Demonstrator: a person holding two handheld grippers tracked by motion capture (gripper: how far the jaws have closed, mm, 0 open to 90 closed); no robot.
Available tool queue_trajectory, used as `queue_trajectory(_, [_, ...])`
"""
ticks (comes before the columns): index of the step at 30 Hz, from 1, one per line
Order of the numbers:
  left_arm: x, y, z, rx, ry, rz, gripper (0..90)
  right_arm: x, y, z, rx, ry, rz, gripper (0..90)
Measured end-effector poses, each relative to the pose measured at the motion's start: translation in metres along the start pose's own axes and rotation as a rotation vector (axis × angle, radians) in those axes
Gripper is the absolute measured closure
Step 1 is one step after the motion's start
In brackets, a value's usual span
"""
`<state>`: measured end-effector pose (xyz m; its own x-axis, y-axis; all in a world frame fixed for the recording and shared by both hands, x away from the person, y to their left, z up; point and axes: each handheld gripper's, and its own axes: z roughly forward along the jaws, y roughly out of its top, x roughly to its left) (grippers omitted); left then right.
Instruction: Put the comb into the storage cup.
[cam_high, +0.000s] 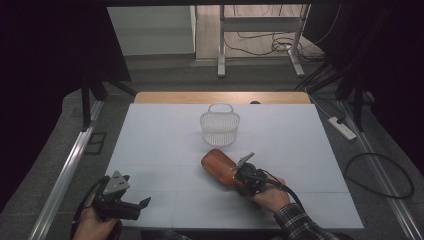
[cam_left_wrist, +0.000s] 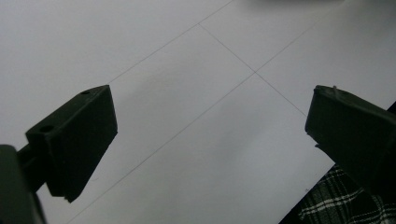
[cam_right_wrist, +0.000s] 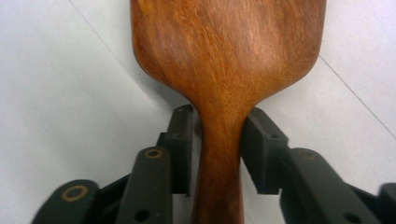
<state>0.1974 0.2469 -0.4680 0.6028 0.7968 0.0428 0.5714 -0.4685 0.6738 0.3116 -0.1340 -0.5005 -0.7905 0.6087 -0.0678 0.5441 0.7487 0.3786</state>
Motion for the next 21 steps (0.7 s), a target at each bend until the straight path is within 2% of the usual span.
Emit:
queue_trajectory(4, [-0.0002,0.0001,0.0002,0.001,0.000,0.003,3.1,0.0006,-0.0002,-0.0003,0.008,-0.016,0.010,71.1])
queue_trajectory(7, [-0.0004,0.0001,0.0001,0.001,0.001,0.005,3.1,0.0005,0.0003,-0.0006,0.013,-0.008,0.036,71.5])
queue_trajectory(11, [-0.0004,0.0000,0.0001,0.002,0.000,0.006,3.1,0.0019,-0.0007,-0.0022,0.001,-0.015,0.034,71.8])
queue_trajectory(14, [-0.0002,-0.0001,0.0000,0.001,-0.001,0.004,3.1,0.0009,-0.0024,-0.0036,-0.023,-0.006,0.040,71.8])
queue_trajectory(18, [-0.0001,0.0000,0.0002,0.000,-0.001,0.000,3.1,-0.0041,-0.0065,-0.0048,-0.041,0.045,0.082,71.9])
queue_trajectory(21, [0.0005,0.0000,0.0000,-0.001,-0.003,-0.005,3.1,-0.0063,-0.0088,-0.0075,-0.062,0.045,0.095,71.9])
